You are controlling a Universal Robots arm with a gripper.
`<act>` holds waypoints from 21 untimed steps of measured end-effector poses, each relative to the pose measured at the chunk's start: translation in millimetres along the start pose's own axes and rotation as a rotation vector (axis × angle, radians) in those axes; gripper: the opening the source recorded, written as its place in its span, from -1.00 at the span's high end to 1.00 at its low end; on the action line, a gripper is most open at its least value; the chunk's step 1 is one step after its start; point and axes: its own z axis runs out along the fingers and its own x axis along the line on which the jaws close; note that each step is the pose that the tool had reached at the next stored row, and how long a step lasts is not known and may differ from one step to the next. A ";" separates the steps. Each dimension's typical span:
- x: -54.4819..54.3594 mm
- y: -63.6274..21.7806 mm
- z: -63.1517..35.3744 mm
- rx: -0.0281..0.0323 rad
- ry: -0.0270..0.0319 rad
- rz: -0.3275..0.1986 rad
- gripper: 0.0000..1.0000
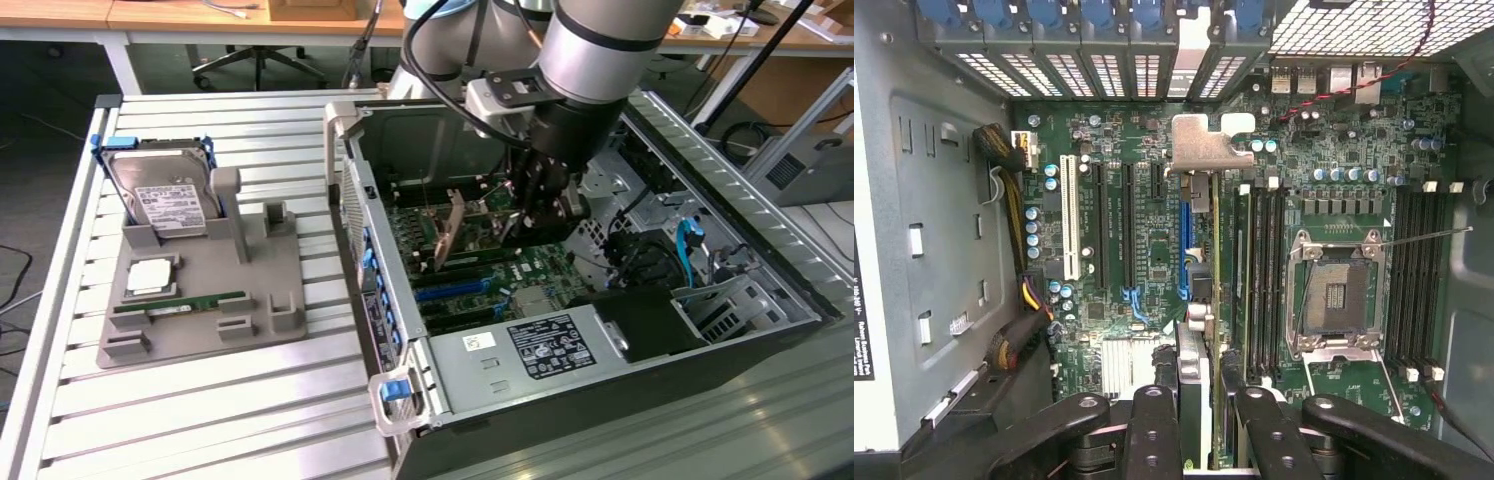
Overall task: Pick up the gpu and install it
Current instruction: 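Insert the gpu into the slot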
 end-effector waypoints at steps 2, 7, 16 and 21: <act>0.3 0.0 0.0 0.0000 0.0000 0.000 0.47; 1.6 0.1 0.0 -0.0001 0.0000 0.000 0.47; 3.8 0.2 0.0 0.0000 0.0000 0.000 0.47; 5.1 0.2 0.1 0.0000 0.0000 0.000 0.47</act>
